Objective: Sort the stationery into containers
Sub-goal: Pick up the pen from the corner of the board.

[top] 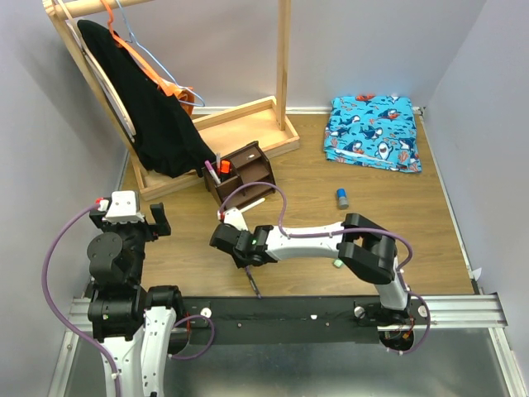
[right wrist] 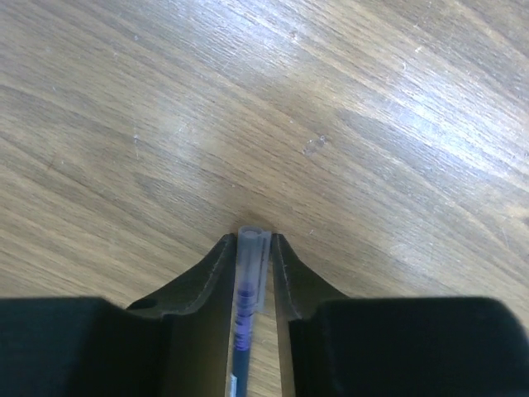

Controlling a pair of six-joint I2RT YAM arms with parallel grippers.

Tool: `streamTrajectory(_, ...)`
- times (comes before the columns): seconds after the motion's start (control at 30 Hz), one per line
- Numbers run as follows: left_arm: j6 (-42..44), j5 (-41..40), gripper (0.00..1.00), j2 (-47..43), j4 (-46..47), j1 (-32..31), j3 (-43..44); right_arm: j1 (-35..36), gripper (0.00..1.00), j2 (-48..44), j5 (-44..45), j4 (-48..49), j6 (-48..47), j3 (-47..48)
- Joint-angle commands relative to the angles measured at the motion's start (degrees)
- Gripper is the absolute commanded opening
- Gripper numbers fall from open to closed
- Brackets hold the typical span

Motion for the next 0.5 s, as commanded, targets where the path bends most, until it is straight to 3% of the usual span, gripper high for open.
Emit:
streamTrajectory(0.0, -0.65, -1.04, 0.99, -0.92, -1.72, 0.62, 1.03, 0.51, 0.25, 4.57, -2.26, -6.73, -1.44, -6.19)
streamTrajectory(0.1, -0.57, -0.69, 0.99, -0.83, -1.46, 0.80, 0.85, -0.19, 0.17, 3.16, -1.56, -6.03, -2.76, -6.20)
streamTrajectory(0.17, -0.48, -0.34, 0.99, -0.74, -1.55, 0.80, 0.85, -1.24, 0.01, 2.11, 0.19, -6.20, -3.63, -6.02)
streamTrajectory(0.3, 0.22, 0.19, 0.99, -0.30, -1.54, 0.79, 0.50, -3.09, 0.01, -1.66, -1.99, -3.13, -9.52, -4.27)
streamTrajectory(0.47, -0.04, 1.15, 0.99, 0.92, -1.55, 0.80, 0.50, -8.09, 0.01, -7.29, -3.57, 5.30, -20.57, 4.50)
